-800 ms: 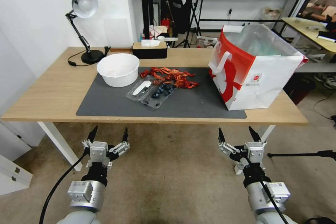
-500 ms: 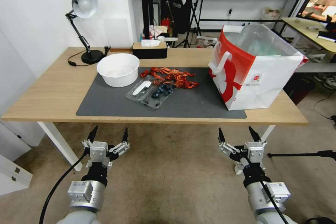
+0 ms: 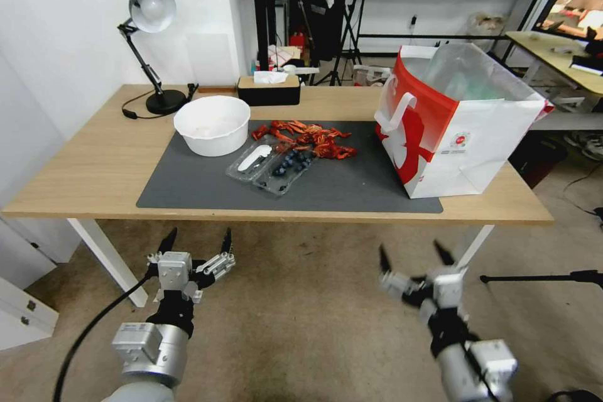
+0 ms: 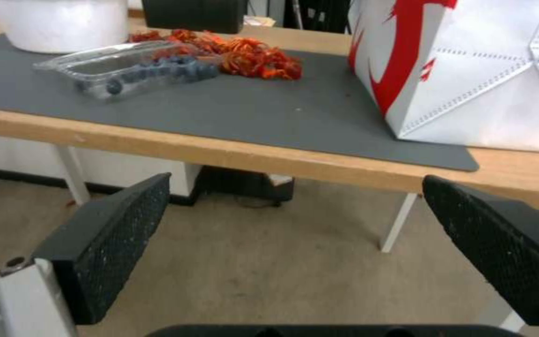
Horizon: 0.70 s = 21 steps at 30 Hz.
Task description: Close the takeout container lid, then place the container into the takeout bag.
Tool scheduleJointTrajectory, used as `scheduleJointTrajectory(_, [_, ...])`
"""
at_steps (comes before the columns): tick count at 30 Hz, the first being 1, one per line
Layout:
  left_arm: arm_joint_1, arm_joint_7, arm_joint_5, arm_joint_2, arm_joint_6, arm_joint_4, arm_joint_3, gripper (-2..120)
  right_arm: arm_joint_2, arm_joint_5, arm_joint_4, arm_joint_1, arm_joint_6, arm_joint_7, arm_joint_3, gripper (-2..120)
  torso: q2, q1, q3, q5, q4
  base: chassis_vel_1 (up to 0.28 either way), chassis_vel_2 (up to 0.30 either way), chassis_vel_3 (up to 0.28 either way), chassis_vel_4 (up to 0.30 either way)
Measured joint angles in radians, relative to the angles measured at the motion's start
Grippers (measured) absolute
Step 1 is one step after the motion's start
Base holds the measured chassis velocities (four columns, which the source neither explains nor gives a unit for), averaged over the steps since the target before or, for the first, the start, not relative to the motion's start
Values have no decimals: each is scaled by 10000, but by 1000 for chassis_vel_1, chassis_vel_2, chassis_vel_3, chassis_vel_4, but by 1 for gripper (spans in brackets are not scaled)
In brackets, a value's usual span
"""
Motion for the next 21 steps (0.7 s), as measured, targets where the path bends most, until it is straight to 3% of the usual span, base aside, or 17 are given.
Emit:
scheduleJointTrajectory(2, [212, -464, -775, 271, 732, -109, 291, 100, 30, 4, 55, -19, 60, -12, -3, 100, -2, 1, 1, -6, 1, 0, 0, 0, 0])
scheduleJointTrajectory(4, [232, -527, -869, 304, 817, -128, 326, 100, 35, 9, 66, -19, 83, -12, 0, 100, -1, 2, 1, -5, 2, 0, 0, 0, 0])
scheduleJointTrajectory(21, [76, -612, -1105, 439, 420, -128, 374, 100, 105, 36, 122, -8, 405, 69, 70, 100, -3, 4, 1, -3, 0, 0, 0, 0, 0])
